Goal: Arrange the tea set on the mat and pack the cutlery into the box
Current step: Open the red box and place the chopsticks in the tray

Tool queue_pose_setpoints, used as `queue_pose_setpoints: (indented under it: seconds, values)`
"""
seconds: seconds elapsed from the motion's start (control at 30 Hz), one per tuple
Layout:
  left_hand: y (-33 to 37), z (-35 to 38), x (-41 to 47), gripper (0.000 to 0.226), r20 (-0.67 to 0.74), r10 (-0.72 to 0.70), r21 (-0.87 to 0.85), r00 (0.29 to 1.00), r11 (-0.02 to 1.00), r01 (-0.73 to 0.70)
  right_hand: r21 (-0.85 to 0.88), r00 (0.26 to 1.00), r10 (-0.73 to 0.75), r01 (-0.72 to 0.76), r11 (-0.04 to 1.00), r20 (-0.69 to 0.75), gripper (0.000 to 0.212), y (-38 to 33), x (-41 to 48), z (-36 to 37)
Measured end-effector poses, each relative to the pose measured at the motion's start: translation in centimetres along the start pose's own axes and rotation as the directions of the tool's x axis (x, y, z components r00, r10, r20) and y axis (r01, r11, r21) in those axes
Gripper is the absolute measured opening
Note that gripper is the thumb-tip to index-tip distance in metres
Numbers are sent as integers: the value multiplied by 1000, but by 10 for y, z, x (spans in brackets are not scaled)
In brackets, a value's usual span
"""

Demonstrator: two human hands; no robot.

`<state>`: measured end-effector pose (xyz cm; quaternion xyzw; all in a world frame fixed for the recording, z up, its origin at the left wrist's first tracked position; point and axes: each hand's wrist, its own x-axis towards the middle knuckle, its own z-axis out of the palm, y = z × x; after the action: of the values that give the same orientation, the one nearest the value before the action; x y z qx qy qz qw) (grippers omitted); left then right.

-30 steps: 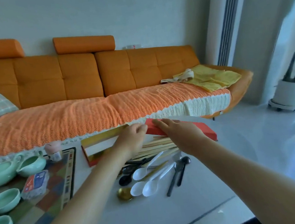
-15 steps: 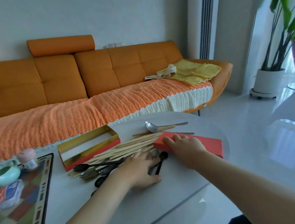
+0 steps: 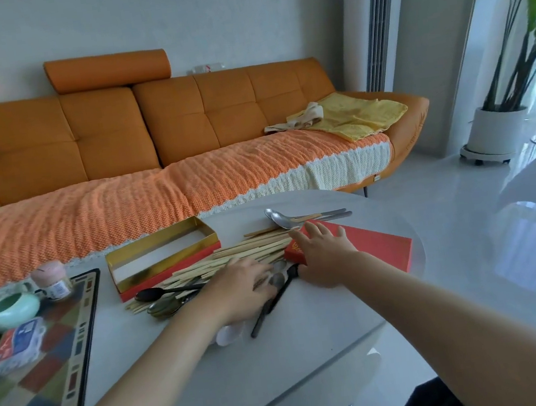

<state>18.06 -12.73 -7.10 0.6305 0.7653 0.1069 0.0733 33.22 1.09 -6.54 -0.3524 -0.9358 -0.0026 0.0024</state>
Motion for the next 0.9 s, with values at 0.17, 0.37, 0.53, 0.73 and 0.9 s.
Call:
queue_pose_setpoints:
  seconds: [0.17,0.37,0.53,0.73,0.9]
  values:
    - [-39,-18,-2,48,-250,-149,51,957,985,167,107,974,-189,203,973,-125,64,-41,22,-5]
    - [-112,-25,-17,62,-174,-404,93,898,901,423,222,962,-253,271,937,-107,67,-103,61,-9]
    - [-133,-28,-24,50,-207,-388,-143,898,920,365,201,951,-310,307,930,-13,69,-146,89,-1]
    - [-142,-36,-36,15,-278,-441,-241,853,892,383,142,937,-341,348,927,-73,61,-165,93,1]
    - [-129,-43,-35,33,-214,-450,-160,867,892,423,225,931,-351,364,904,-98,61,-140,72,-6]
